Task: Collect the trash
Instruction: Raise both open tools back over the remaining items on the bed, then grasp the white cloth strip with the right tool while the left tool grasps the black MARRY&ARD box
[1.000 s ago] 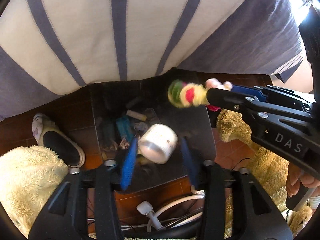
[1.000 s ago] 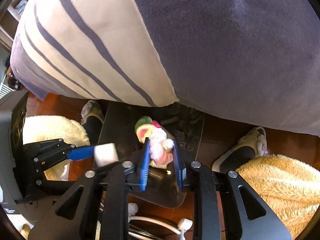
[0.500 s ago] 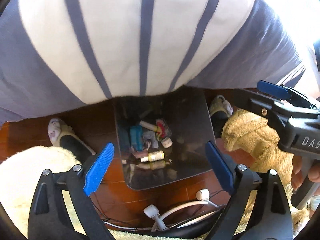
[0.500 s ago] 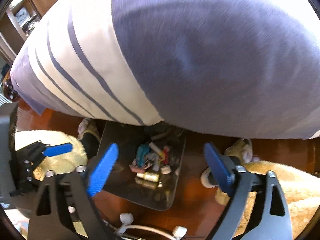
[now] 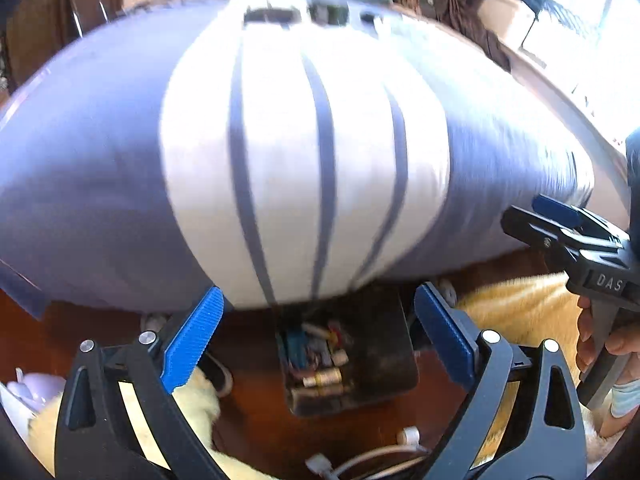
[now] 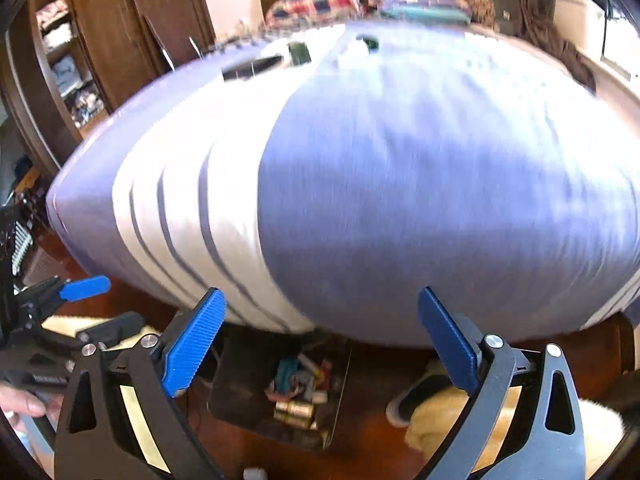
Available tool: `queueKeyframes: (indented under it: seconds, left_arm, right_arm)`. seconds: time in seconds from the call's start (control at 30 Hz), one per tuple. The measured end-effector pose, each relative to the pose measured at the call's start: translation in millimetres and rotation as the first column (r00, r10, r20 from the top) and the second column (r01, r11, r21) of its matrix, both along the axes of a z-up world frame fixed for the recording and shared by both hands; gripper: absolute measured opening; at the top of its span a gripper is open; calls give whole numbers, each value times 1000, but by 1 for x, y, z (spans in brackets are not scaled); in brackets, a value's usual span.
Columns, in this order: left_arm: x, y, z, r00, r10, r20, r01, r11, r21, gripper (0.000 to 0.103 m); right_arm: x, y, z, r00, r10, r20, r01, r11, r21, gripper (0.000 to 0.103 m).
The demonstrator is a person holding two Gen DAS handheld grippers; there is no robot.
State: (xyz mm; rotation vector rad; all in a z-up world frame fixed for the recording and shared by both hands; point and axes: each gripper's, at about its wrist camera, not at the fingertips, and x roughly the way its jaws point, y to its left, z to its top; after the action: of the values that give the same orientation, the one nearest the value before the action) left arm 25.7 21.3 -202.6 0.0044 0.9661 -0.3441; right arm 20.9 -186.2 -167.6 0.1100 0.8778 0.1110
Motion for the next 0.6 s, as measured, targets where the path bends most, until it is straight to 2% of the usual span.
queueKeyframes:
  seconds: [0.3, 0.6]
  left_arm:
    - [36, 13, 52, 990, 35, 138, -37, 999, 7, 95]
    - [96, 4, 70, 983, 19, 184, -26, 999, 35, 95]
  right_arm:
    - [38, -8, 47, 994, -11, 104, 17, 999, -51, 99]
    - [95, -17, 69, 988, -38, 147, 52, 995, -88, 99]
